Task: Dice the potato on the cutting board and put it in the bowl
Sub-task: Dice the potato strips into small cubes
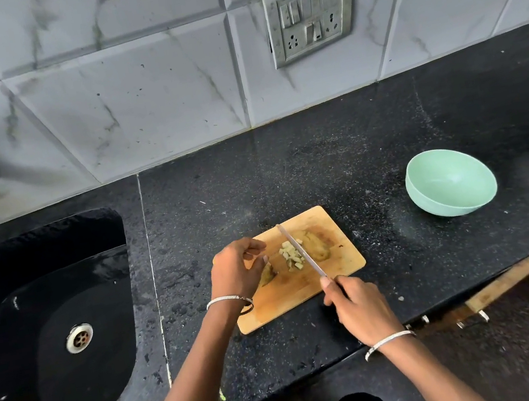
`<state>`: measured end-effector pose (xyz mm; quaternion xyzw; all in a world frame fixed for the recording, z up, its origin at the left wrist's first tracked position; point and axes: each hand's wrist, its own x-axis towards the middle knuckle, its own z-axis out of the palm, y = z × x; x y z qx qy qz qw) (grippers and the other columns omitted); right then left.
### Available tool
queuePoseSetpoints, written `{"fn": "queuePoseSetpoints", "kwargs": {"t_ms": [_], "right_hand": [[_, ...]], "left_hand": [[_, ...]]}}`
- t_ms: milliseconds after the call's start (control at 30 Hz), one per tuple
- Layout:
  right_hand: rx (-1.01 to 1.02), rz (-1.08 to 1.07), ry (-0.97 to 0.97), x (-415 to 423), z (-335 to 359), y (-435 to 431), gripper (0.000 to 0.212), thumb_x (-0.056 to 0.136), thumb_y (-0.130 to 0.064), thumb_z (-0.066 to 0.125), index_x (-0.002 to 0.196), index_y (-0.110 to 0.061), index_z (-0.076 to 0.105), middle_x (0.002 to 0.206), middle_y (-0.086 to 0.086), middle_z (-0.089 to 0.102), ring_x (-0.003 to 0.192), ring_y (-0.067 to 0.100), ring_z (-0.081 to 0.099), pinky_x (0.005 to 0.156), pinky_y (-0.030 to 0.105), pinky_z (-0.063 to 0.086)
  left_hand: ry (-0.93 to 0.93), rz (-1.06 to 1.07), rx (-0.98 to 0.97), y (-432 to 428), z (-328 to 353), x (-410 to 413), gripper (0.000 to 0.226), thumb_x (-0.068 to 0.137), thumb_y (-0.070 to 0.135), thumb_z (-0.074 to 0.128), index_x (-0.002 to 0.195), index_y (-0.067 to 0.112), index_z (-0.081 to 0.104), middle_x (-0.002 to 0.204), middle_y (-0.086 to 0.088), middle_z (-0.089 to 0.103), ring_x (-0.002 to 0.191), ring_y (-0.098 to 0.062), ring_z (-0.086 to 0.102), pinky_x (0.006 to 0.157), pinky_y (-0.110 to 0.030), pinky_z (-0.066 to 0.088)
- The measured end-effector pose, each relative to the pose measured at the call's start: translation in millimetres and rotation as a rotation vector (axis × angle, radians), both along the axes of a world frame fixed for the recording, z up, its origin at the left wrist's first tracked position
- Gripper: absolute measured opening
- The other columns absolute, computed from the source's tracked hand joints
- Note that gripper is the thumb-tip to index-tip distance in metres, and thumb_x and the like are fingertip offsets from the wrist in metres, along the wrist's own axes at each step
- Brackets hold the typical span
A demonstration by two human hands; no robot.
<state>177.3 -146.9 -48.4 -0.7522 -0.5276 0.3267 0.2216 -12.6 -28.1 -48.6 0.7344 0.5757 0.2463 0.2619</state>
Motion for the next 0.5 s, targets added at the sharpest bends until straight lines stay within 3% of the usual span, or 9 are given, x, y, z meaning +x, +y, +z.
{"fn": "queuePoseSetpoints", "kwargs": {"t_ms": [100,200,400,500], "right_hand": [[-0.013,0.062,-0.077,-16.0,-8.3,-0.1,0.049,0.101,-0.054,0.027,0.087,-0.022,0.061,0.089,-0.005,0.07,0.09,0.026,0.064,0.079,0.041,0.048],[-0.013,0.102,-0.141,-29.1,-10.5,-0.9,0.048,0.1,-0.055,0.021,0.091,-0.023,0.055,0.093,0.0,0.069,0.092,0.03,0.064,0.075,0.042,0.048],[-0.031,0.158,-0.201,-42.0,-4.5,-0.7,0.035,0.103,-0.047,0.024,0.088,-0.022,0.043,0.092,0.007,0.065,0.089,0.033,0.063,0.065,0.038,0.039],[-0.016,0.164,-0.22,-42.9,-2.8,-1.7,0.033,0.103,-0.046,0.024,0.088,-0.023,0.042,0.09,0.005,0.065,0.087,0.032,0.064,0.064,0.037,0.038]], "left_hand": [[0.197,-0.016,-0.054,-11.1,-3.6,-10.1,0.041,0.075,0.031,0.078,0.114,0.026,0.065,0.112,0.003,0.064,0.101,-0.019,0.06,0.085,-0.032,0.047],[0.238,-0.005,-0.074,-18.1,-7.3,-7.4,0.053,0.073,0.031,0.08,0.122,0.024,0.06,0.121,0.003,0.064,0.111,-0.022,0.057,0.088,-0.032,0.043],[0.139,0.095,-0.051,-24.3,-13.1,-1.9,0.034,0.074,0.017,0.078,0.104,0.024,0.064,0.101,0.009,0.072,0.096,-0.019,0.067,0.083,-0.038,0.053],[0.132,0.099,-0.033,-25.5,-12.2,-3.1,0.027,0.075,0.018,0.078,0.099,0.026,0.069,0.097,0.012,0.073,0.092,-0.016,0.067,0.081,-0.034,0.053]]}}
